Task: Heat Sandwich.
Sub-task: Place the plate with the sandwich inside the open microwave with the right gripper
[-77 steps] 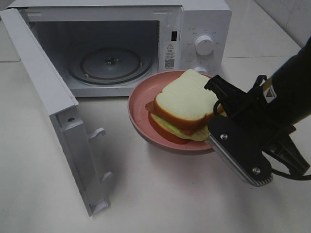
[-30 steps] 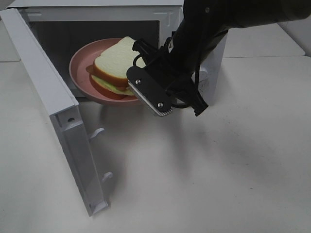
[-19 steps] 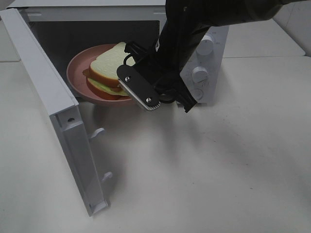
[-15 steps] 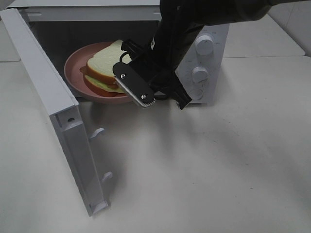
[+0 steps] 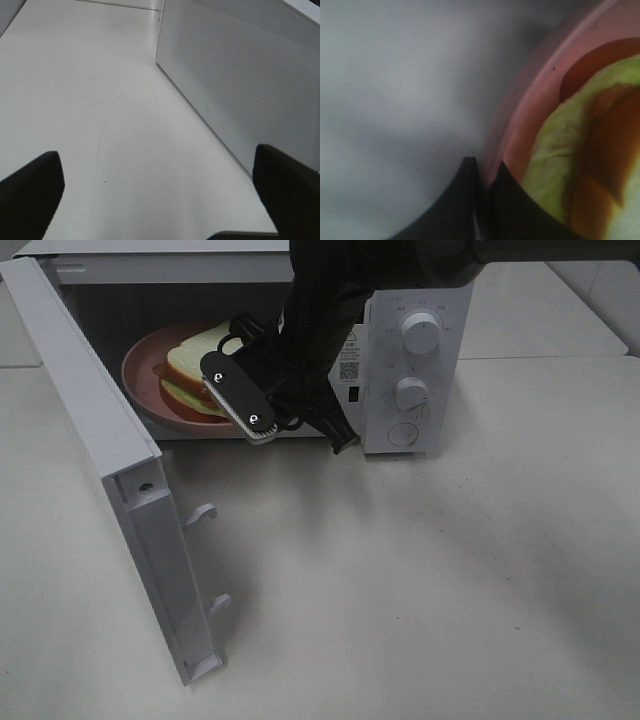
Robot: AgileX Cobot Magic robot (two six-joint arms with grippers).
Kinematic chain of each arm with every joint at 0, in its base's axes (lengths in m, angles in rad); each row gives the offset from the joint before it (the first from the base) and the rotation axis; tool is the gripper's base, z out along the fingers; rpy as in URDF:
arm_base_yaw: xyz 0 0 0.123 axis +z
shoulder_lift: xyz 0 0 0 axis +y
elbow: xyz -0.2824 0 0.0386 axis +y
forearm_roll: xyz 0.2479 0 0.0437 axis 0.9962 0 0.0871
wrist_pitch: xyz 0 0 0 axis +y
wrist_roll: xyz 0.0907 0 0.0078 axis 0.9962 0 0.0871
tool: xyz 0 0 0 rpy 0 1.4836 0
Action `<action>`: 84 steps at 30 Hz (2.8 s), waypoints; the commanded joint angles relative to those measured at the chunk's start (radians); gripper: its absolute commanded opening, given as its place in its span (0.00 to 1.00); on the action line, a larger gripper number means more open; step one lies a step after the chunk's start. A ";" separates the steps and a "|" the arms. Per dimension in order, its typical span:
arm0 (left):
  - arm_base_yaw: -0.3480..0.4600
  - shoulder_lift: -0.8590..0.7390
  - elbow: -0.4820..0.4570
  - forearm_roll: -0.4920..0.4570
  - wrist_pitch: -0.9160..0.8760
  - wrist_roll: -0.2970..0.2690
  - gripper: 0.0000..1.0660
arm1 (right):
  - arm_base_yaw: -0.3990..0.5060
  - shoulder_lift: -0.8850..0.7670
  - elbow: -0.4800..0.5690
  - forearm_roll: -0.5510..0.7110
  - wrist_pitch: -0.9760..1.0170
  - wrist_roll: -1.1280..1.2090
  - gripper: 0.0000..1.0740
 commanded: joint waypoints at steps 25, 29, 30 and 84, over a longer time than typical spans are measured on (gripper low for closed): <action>0.002 -0.016 0.002 -0.008 -0.016 -0.005 0.91 | 0.025 0.212 -0.386 -0.071 0.092 0.288 0.00; 0.002 -0.016 0.002 -0.008 -0.016 -0.005 0.91 | 0.025 0.239 -0.427 -0.076 0.093 0.347 0.00; 0.002 -0.016 0.002 -0.008 -0.016 -0.005 0.91 | 0.025 0.253 -0.444 -0.080 0.093 0.350 0.00; 0.002 -0.016 0.002 -0.007 -0.016 -0.005 0.91 | 0.021 0.239 -0.320 -0.144 -0.058 0.575 0.74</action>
